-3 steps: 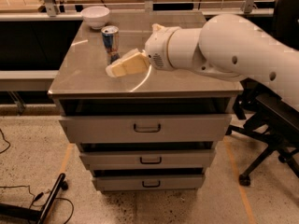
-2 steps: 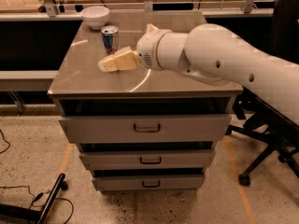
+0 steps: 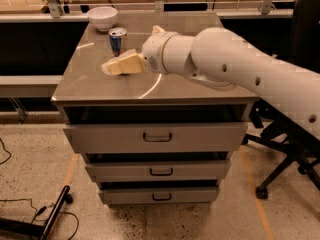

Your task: Place redbull can into white bowl

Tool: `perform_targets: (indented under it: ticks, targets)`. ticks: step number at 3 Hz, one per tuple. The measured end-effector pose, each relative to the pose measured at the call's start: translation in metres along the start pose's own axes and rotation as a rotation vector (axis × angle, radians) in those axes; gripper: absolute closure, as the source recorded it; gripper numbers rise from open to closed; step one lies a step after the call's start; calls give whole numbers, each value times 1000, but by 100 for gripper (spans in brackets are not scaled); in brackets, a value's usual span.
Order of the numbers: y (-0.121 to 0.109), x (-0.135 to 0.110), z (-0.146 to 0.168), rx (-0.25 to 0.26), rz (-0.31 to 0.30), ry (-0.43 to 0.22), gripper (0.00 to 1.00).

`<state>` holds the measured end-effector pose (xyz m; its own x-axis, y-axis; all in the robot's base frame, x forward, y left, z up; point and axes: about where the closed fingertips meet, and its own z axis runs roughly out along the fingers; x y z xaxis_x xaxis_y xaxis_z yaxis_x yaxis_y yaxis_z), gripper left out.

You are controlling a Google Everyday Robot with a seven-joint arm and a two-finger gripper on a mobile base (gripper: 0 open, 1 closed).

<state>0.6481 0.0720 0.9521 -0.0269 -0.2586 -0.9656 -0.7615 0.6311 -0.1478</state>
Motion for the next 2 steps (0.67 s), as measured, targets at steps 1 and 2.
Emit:
perform_targets:
  ticks: [1,2]
  targets:
    - [-10,-1,26,-7,4,-49,0]
    - [-18,0,50,-10,18,-101,0]
